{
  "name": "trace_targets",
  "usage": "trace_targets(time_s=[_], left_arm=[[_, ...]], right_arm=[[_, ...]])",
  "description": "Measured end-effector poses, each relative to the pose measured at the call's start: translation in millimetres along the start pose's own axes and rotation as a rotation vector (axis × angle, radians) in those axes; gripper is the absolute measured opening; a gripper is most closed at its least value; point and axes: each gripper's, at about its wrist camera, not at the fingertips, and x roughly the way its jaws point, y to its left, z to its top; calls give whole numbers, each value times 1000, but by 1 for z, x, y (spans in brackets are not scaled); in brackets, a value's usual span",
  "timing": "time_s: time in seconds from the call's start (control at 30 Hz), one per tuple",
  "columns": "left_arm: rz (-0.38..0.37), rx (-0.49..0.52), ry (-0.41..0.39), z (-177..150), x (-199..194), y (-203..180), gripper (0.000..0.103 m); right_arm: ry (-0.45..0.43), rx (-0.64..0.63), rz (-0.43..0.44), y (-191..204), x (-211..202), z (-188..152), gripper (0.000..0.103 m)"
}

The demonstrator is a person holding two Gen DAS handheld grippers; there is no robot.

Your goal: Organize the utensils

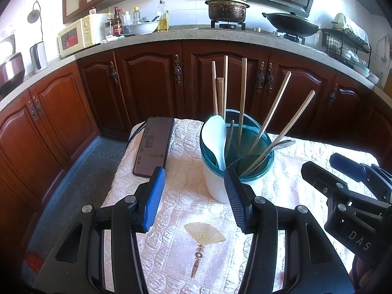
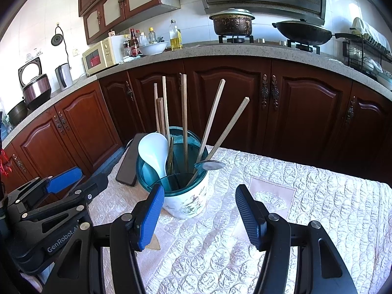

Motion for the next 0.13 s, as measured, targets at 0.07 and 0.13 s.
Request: trace_targets(time_s=[0.07,0.13], left_arm=[[-4,5,-6,0,0,-2,50],[-6,16,-11,-1,0,-3,50]], right_arm=[[1,1,-1,-1,0,0,58],[3,5,-4,-4,-1,-2,58]])
